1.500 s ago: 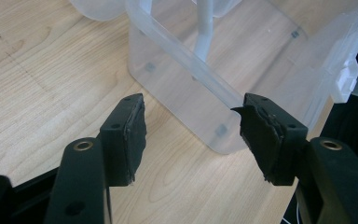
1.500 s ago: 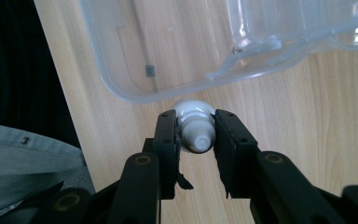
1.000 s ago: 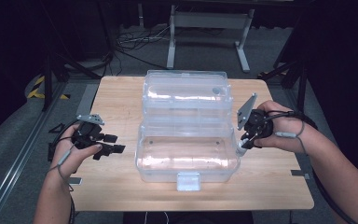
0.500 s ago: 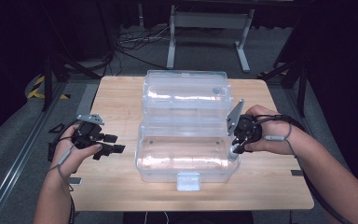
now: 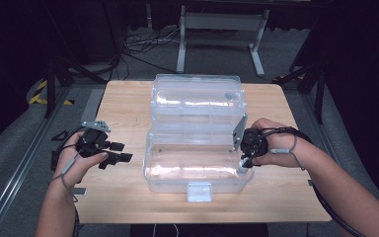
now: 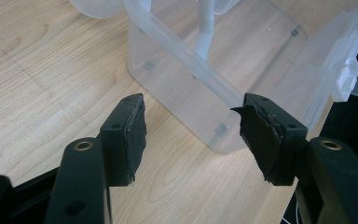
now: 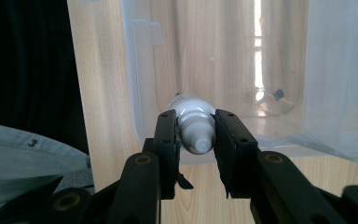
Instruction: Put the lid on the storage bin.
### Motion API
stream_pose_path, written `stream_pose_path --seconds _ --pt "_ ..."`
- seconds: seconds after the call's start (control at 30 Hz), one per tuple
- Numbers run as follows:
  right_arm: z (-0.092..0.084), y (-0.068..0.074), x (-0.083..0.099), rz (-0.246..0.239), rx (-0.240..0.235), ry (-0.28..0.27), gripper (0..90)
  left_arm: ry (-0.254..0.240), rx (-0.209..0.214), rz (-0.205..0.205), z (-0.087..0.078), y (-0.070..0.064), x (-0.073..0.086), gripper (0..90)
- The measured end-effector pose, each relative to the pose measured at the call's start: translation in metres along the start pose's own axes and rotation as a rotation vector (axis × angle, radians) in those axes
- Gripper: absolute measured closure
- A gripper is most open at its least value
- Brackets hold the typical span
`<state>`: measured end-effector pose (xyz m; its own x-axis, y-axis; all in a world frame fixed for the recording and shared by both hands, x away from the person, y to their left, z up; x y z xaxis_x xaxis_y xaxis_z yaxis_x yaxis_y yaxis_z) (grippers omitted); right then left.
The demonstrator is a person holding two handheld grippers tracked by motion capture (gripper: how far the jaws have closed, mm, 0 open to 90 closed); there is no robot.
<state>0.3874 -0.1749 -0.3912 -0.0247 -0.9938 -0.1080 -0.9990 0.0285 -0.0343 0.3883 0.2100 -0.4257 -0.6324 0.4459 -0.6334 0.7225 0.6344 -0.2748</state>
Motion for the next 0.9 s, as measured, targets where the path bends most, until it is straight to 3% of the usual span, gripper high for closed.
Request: stream_pose_path --seconds 0.9 --pt "0.047 0.002 0.001 -0.011 -0.065 0.07 71.3 0.017 0.0 -0.001 0.004 0.001 0.001 41.1"
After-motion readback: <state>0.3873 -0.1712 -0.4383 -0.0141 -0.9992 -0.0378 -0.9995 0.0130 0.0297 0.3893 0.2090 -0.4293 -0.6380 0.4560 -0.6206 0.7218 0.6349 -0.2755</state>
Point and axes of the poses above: each handheld gripper's, and its own axes: z roughly forward along the jaws, x roughly out of its underside, y roughly to its left, the point moved 7 cm from there along z, roughly forward along the jaws
